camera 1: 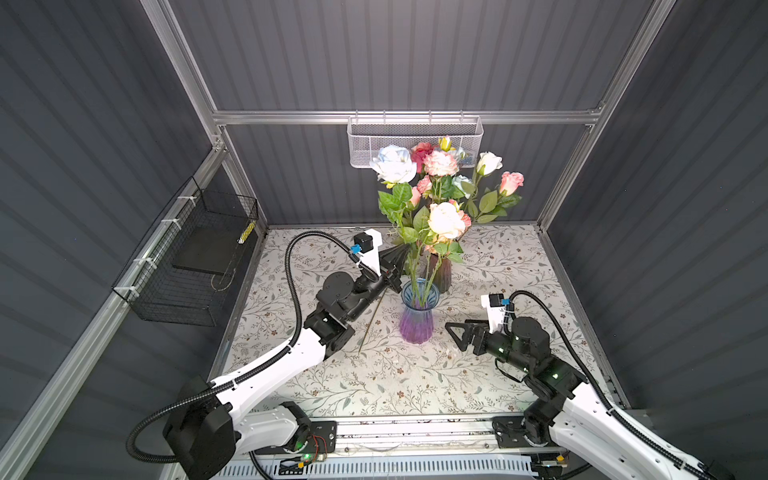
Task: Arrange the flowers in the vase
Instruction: 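Lower the pale blue-white rose stem into the blue-purple vase with the left gripper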
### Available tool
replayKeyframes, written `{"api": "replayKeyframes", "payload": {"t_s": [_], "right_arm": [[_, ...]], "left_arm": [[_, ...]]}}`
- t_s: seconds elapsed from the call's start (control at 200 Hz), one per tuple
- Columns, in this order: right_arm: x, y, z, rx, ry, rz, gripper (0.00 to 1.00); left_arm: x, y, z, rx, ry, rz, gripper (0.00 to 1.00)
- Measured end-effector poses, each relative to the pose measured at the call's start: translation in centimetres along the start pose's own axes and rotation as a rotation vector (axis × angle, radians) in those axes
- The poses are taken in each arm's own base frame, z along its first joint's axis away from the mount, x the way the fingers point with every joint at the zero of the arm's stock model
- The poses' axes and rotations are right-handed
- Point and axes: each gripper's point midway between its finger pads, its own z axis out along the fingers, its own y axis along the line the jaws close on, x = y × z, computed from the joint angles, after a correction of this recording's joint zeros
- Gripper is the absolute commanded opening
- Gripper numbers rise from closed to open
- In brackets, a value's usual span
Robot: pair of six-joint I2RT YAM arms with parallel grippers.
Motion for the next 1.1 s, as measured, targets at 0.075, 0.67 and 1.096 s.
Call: {"api": "replayKeyframes", "payload": {"t_s": [0.075,0.67,1.096], "right_arm": [[0.0,0.0,0.0,0.0,0.0,0.0,0.99],[0.3,-0.4,0.3,0.014,0.013,0.005,0.99],[0.3,-0.4,0.4,0.013,0.013,0.008,0.99]], "left_arm": [[0.8,0.0,-0.1,-0.007,0.016,0.008,0.0],[3.4,-1.3,0.0,0.003,0.089,0.077,0.14],[5.2,-1.3,-0.8,-0.009,0.166,0.085,0.27]]}}
